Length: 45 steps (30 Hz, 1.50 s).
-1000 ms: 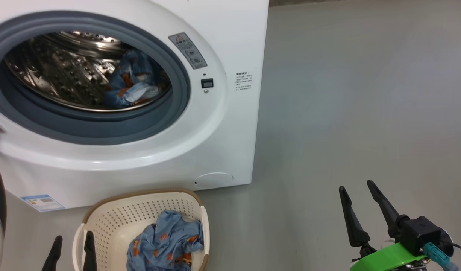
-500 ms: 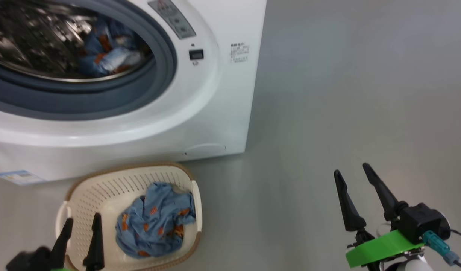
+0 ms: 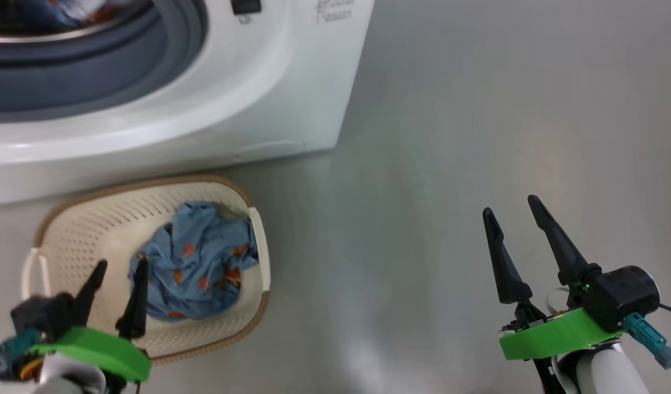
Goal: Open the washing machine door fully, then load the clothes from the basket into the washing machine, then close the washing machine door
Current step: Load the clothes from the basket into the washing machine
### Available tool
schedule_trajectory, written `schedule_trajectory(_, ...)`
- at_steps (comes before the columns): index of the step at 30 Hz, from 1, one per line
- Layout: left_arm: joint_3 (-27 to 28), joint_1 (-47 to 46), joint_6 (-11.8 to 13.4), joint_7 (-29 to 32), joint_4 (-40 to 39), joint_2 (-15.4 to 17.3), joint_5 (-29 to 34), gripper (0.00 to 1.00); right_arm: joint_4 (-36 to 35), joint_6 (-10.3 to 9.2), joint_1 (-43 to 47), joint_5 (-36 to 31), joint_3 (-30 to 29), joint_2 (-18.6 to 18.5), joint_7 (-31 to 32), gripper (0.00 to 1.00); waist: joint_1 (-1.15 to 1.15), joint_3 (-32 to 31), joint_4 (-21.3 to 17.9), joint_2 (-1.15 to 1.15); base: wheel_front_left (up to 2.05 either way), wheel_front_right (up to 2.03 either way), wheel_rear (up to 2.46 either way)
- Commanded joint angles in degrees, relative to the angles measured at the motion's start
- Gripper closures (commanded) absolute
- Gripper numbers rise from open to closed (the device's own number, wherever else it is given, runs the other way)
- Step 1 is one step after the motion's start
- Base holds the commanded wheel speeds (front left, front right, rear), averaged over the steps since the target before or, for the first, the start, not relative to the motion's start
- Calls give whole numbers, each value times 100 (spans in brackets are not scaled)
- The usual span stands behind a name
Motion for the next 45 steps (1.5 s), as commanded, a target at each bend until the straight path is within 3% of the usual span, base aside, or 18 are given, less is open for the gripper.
schedule_trajectory(1,91,-259,-14,-36,-22,255,-22,0,-160,9,-31,32,135,-12,-68,0,0,568,-191,0,0,0,0)
schedule_trajectory(16,-1202,-1501,-14,-36,1070,1083,-724,0,-390,9,-206,238,349,-12,-68,0,0,1464,-477,0,0,0,0)
schedule_trajectory(29,-2876,-2435,-14,-36,1833,1857,-1220,0,-595,9,-223,474,517,-12,-68,0,0,2180,-843,0,0,0,0)
schedule_trajectory(40,-3918,-3054,-14,-36,2359,2120,-1598,0,-663,9,-167,629,633,-12,-68,0,0,2500,-1030,0,0,0,0)
schedule_trajectory(45,-4094,-3345,-14,-36,2720,2145,-1670,0,-690,9,-141,680,680,-12,-68,0,0,2579,-1114,0,0,0,0)
